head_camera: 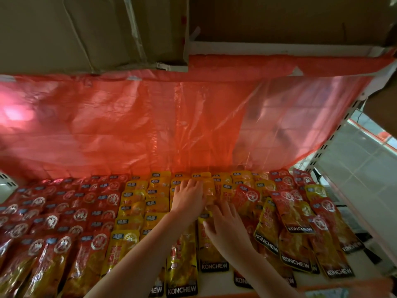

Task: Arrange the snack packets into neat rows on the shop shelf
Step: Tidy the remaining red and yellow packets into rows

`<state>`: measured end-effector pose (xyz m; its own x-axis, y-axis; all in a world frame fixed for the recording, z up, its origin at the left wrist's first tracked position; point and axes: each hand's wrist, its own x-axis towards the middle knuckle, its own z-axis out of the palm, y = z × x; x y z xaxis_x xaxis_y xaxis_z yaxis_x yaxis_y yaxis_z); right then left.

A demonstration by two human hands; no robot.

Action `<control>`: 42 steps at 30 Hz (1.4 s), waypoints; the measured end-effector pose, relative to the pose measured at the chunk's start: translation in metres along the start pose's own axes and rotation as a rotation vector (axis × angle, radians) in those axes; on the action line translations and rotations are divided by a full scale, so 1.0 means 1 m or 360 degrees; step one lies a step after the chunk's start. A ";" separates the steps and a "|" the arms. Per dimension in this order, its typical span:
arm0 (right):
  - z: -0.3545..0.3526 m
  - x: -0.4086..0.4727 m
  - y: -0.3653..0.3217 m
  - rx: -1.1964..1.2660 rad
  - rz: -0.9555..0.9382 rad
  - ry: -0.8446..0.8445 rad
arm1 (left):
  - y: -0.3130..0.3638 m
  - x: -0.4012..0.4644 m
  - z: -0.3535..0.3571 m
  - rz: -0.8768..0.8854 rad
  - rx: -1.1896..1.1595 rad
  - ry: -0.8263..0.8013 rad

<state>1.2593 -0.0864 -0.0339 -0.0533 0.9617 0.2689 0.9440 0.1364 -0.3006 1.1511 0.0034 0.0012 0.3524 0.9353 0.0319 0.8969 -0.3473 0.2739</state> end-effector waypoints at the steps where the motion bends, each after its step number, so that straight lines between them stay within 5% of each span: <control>1: 0.001 -0.001 -0.001 0.0008 -0.0003 0.0020 | 0.000 0.001 0.000 -0.0012 0.0004 -0.0010; 16: -0.003 -0.003 -0.004 0.0038 -0.0034 0.0065 | 0.004 0.007 -0.001 -0.0039 0.0017 0.0003; 27: -0.051 -0.040 0.041 0.0294 0.0064 0.0513 | 0.068 -0.041 -0.002 0.0189 -0.0462 0.0311; 42: -0.053 -0.074 0.104 -0.0024 0.0358 0.0331 | 0.133 -0.060 0.055 0.0016 -0.0616 0.0174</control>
<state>1.3792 -0.1562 -0.0363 0.2237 0.8978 0.3794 0.9294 -0.0792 -0.3606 1.2641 -0.1029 -0.0170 0.3112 0.9410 0.1328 0.7193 -0.3246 0.6142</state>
